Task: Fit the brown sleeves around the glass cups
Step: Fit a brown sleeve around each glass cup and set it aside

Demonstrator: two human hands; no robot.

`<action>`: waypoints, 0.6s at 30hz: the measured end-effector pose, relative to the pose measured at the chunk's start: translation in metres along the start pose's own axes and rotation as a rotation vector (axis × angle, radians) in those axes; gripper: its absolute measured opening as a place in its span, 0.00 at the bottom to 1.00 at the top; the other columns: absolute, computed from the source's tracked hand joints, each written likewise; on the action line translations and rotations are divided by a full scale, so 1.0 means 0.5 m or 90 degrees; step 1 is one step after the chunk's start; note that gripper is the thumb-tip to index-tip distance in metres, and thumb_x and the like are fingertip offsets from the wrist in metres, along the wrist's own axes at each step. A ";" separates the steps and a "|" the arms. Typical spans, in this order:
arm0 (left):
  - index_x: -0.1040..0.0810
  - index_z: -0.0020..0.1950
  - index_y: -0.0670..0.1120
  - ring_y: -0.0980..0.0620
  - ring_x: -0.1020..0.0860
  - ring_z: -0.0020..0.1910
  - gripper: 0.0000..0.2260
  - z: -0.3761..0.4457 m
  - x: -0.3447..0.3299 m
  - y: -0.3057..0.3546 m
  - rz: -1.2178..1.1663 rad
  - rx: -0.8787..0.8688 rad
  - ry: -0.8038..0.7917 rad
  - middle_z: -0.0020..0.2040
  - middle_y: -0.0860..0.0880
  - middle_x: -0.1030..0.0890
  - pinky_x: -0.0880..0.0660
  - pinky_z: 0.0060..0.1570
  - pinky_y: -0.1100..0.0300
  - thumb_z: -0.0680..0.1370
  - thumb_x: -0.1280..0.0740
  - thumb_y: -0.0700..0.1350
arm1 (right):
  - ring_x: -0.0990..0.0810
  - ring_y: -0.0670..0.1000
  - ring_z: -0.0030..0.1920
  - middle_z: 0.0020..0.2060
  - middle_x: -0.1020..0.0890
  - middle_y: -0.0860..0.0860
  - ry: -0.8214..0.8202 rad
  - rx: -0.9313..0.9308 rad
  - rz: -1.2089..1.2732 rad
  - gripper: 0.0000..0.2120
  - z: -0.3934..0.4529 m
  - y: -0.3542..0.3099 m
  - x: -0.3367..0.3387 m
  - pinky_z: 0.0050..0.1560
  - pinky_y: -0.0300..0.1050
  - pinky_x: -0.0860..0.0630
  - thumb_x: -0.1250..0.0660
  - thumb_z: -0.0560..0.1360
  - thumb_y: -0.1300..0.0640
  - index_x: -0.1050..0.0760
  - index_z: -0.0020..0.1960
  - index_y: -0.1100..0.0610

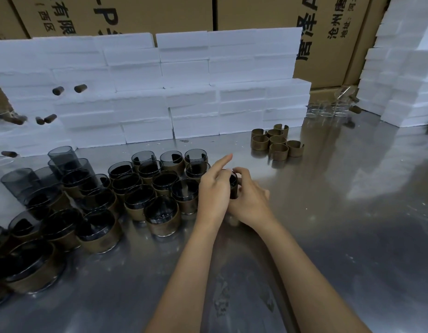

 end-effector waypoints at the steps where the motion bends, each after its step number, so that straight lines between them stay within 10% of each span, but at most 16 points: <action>1: 0.20 0.67 0.47 0.79 0.24 0.42 0.18 -0.005 0.005 0.005 -0.001 -0.002 0.009 0.40 0.71 0.18 0.32 0.43 0.82 0.83 0.41 0.34 | 0.29 0.51 0.71 0.69 0.23 0.48 -0.017 -0.001 0.022 0.47 -0.002 -0.004 -0.002 0.66 0.49 0.42 0.41 0.59 0.32 0.42 0.77 0.45; 7: 0.16 0.59 0.49 0.61 0.20 0.63 0.15 -0.036 0.048 0.070 -0.083 -0.036 0.056 0.60 0.51 0.15 0.27 0.63 0.69 0.83 0.39 0.35 | 0.35 0.52 0.75 0.71 0.26 0.44 0.026 -0.042 0.187 0.42 -0.011 -0.009 0.005 0.68 0.47 0.44 0.43 0.64 0.29 0.39 0.77 0.40; 18: 0.18 0.51 0.46 0.48 0.21 0.54 0.16 0.167 0.428 0.166 0.215 -0.030 0.262 0.54 0.45 0.16 0.23 0.52 0.60 0.82 0.44 0.33 | 0.29 0.45 0.63 0.61 0.28 0.42 -0.005 0.028 0.225 0.29 -0.004 -0.024 -0.046 0.64 0.46 0.31 0.37 0.81 0.40 0.40 0.79 0.44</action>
Point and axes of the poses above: each hand's wrist, its own z-axis towards the middle knuckle, its own x-axis out of the back of the hand, y = z × x, the point moved 4 cm from there along z, towards the middle knuckle
